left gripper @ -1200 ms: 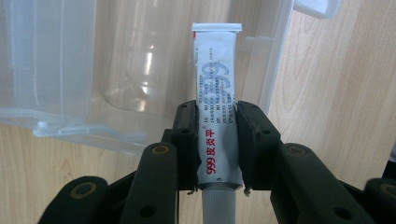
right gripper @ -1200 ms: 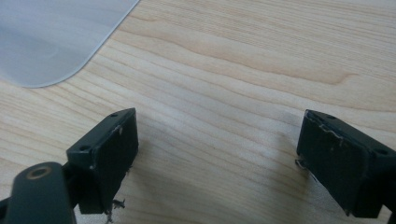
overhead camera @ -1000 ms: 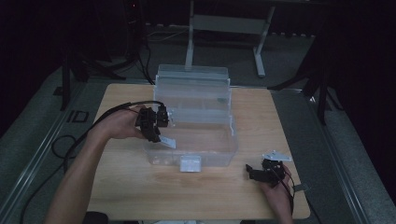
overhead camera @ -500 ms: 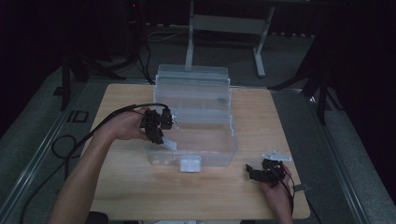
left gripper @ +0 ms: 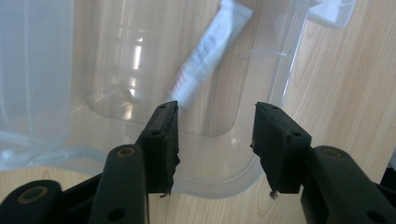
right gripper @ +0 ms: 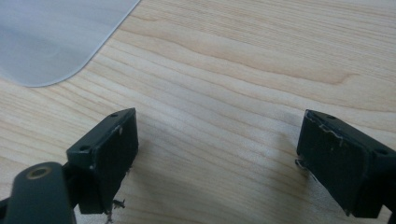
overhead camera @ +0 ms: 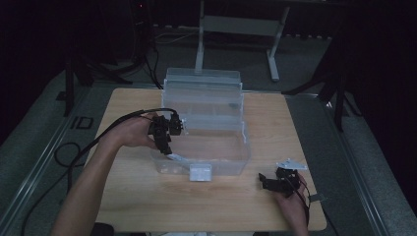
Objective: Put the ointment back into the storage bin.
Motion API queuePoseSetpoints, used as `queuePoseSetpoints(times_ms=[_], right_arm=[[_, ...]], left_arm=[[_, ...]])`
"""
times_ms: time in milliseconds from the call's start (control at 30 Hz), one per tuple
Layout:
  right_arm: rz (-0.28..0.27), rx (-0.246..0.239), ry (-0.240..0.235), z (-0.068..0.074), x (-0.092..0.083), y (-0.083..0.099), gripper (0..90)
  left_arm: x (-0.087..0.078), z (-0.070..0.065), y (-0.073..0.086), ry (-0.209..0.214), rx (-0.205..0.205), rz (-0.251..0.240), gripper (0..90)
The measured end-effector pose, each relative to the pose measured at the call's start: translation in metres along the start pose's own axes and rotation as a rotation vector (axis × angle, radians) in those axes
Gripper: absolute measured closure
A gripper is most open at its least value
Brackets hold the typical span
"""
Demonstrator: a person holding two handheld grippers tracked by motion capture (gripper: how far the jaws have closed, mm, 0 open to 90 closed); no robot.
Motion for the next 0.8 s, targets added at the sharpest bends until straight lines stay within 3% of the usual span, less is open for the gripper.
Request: queuePoseSetpoints(times_ms=[467, 800], right_arm=[[0.000, -0.001, 0.000, 0.000, 0.000, 0.000, 12.4], [0.000, -0.001, -0.001, 0.000, 0.000, 0.000, 12.4]], left_arm=[[-0.014, -0.003, 0.026, -0.084, -0.045, 0.019, 45.4], [-0.020, -0.011, 0.034, -0.126, -0.042, 0.021, 45.0]])
Point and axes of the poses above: each handheld gripper's, and its own axes: x roughly forward along the jaws, y roughly out of its underside, z roughly to its left, the point moved 1 cm from there along x, roughly forward along the jaws, and after that the axes turned 7 degrees about -y, right-handed, at the moved point
